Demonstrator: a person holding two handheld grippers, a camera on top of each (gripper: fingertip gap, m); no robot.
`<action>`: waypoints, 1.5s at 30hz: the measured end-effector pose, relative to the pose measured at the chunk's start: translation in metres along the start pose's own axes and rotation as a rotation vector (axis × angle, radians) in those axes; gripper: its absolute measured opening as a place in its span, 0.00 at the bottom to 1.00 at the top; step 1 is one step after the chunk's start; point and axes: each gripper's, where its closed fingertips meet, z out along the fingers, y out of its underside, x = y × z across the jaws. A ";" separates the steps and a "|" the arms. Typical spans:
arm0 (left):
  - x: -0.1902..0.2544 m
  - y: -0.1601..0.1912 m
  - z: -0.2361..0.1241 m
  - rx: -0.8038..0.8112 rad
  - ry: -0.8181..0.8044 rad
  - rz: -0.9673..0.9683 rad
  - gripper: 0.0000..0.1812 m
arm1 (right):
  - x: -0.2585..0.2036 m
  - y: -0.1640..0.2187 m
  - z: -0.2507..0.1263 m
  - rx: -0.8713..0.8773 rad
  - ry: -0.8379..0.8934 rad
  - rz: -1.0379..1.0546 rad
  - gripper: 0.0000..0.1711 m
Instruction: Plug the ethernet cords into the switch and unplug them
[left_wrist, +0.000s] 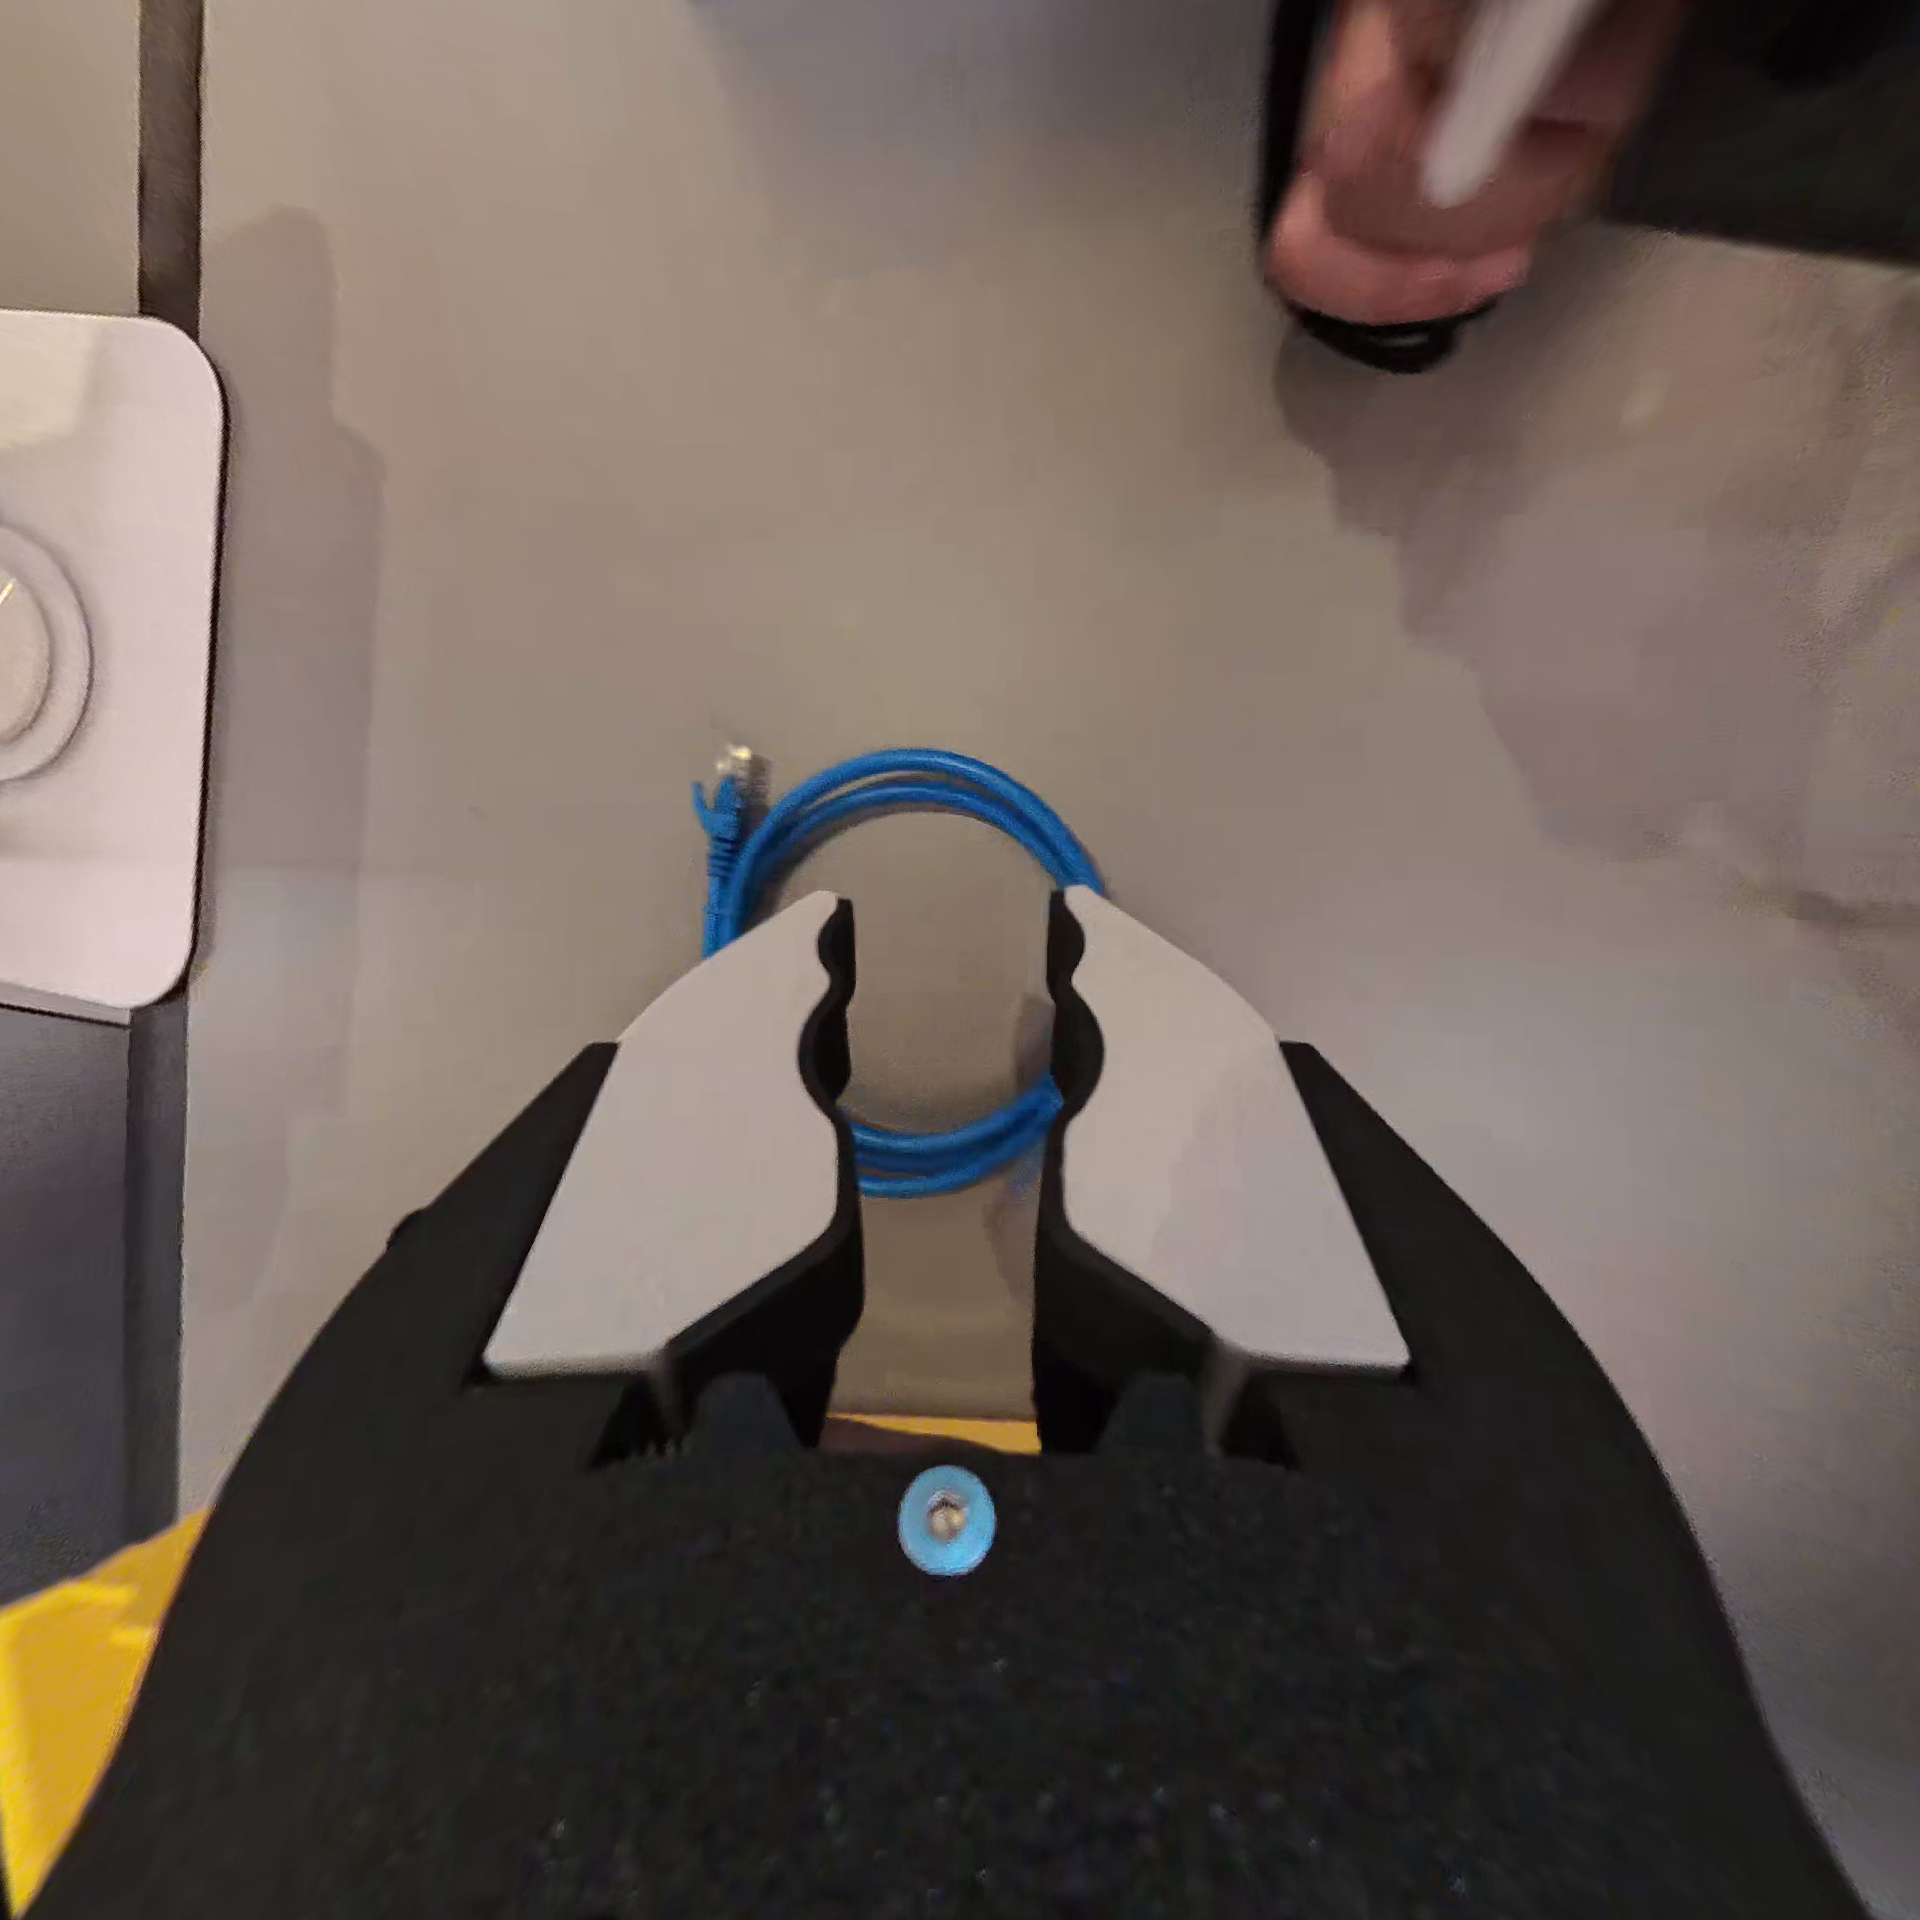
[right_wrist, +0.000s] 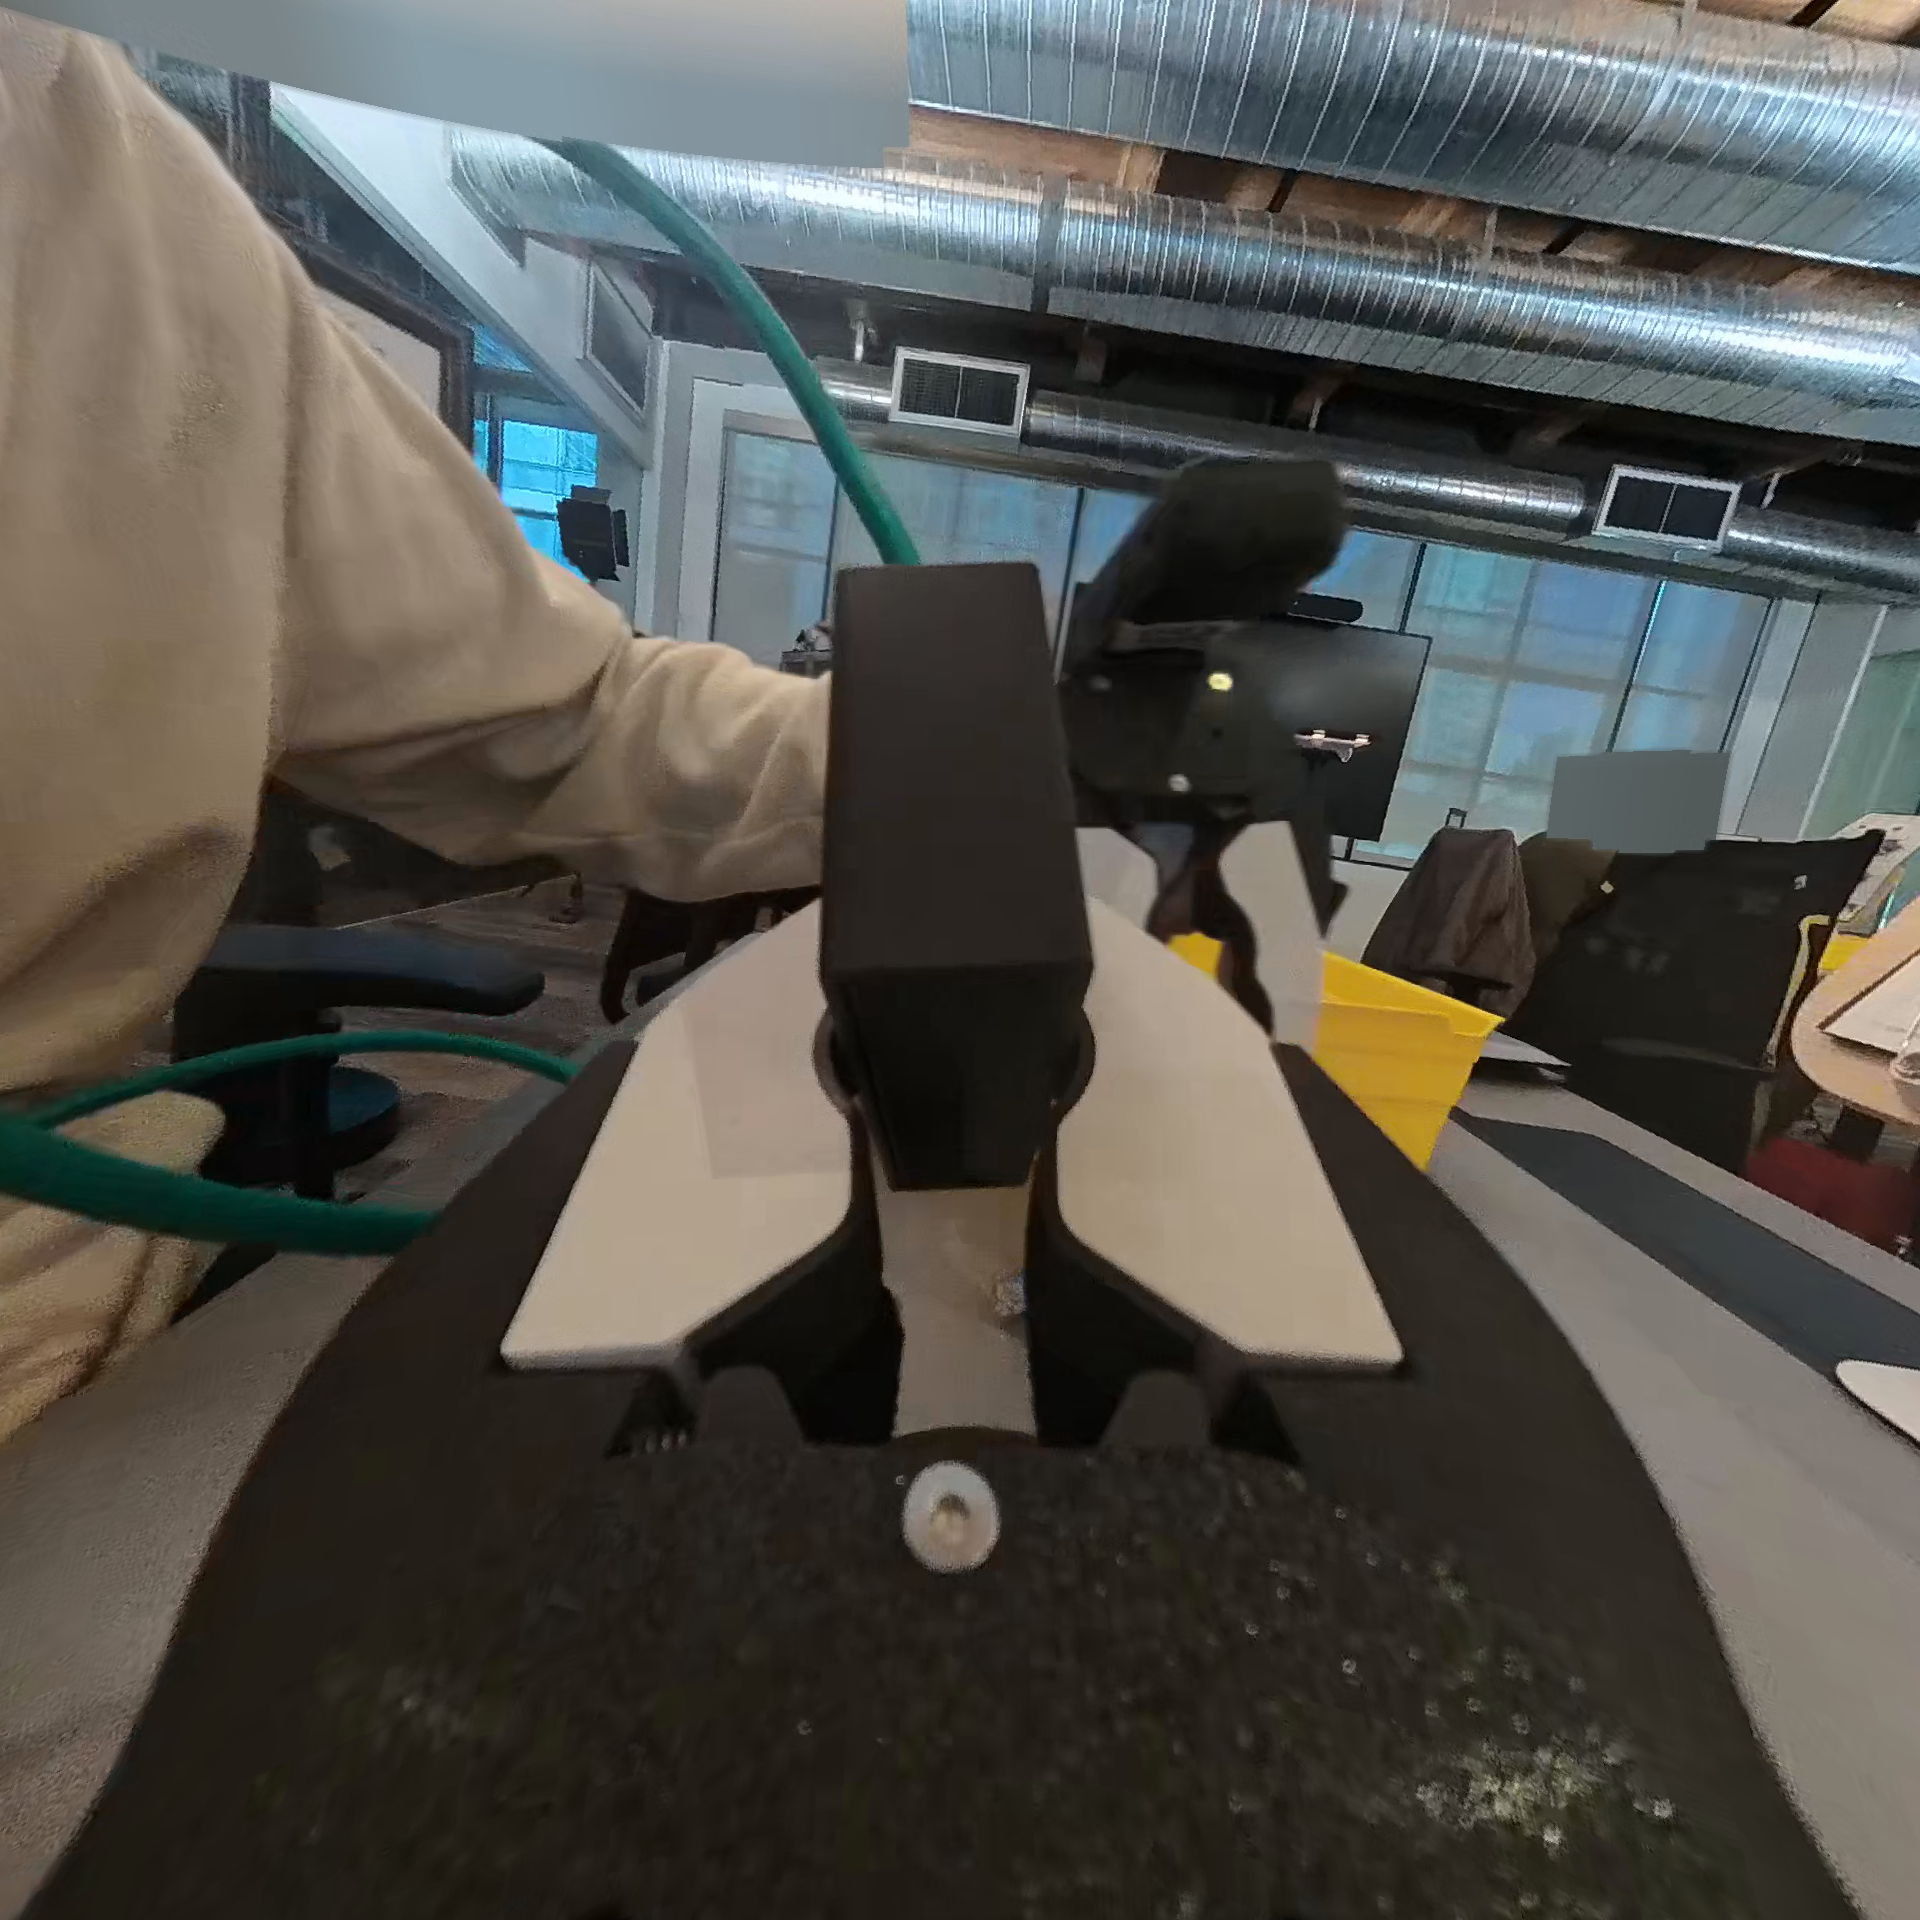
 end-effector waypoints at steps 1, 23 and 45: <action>-0.011 0.000 0.008 -0.024 0.009 -0.005 0.19 | 0.000 0.000 0.001 0.001 -0.005 0.002 0.18; -0.052 0.037 0.090 -0.230 0.413 -0.060 0.09 | 0.004 0.005 0.000 0.009 -0.027 0.112 0.18; 0.097 -0.035 -0.063 -0.185 0.020 0.147 0.05 | -0.014 0.012 0.020 -0.354 0.181 -0.963 0.18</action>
